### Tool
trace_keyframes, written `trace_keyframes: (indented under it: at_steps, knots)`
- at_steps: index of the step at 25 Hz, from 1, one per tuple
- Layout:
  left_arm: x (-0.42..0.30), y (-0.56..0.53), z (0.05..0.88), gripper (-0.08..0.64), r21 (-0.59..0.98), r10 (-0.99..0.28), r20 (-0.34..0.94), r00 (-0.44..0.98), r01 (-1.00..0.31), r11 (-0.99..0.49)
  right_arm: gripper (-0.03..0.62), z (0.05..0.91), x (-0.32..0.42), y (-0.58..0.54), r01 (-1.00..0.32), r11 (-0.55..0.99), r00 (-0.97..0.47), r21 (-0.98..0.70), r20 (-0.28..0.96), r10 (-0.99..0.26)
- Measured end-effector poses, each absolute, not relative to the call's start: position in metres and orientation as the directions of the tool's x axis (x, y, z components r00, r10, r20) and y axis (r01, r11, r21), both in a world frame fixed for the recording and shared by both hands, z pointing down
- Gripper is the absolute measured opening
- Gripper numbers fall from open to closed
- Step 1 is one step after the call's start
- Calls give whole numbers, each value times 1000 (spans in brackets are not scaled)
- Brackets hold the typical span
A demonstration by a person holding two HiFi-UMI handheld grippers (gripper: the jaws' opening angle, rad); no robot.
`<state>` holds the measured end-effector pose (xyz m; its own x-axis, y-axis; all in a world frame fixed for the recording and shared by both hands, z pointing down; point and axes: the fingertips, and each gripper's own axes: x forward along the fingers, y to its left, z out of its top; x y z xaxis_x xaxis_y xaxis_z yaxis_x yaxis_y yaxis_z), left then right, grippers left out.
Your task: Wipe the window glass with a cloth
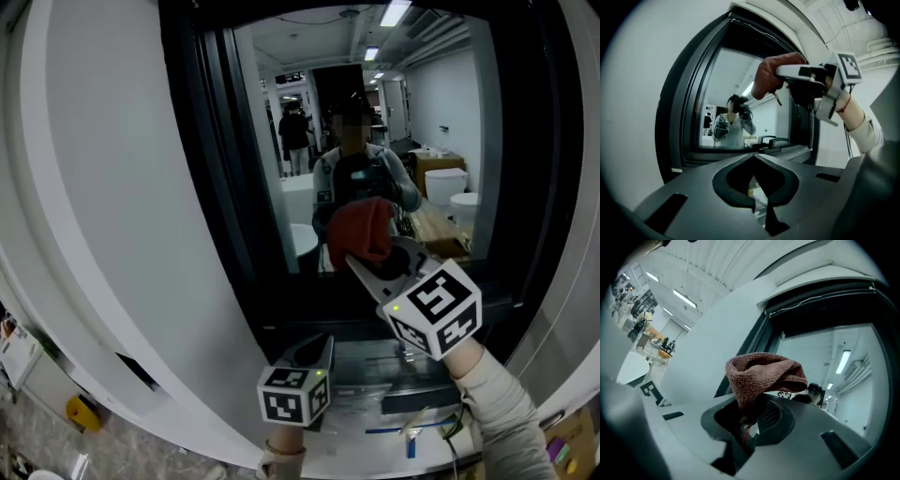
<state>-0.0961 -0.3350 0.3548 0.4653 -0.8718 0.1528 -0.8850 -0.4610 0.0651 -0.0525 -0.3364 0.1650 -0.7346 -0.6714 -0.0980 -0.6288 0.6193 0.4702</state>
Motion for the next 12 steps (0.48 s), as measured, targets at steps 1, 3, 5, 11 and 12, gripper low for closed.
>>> trace_keyframes:
  at_steps: [1, 3, 5, 11, 12]
  knots:
    - [-97, -338, 351, 3, 59, -872, 154, 465, -885, -461, 44, 148, -56, -342, -629, 608, -733, 484, -109, -671]
    - [-99, -346, 343, 3, 44, -873, 150, 464, -885, -463, 44, 113, -63, -355, -630, 592, -733, 503, -132, -667]
    - [-103, -354, 333, 4, 36, -876, 136, 462, -886, -462, 44, 76, -73, -370, -632, 587, -736, 506, -157, -658]
    - [-108, -365, 324, 5, 23, -875, 125, 468, -883, -469, 44, -28, -109, -398, -646, 590, -745, 485, -229, -627]
    - [-108, -366, 324, 4, 22, -874, 125, 469, -882, -470, 44, -41, -117, -401, -644, 587, -746, 490, -236, -623]
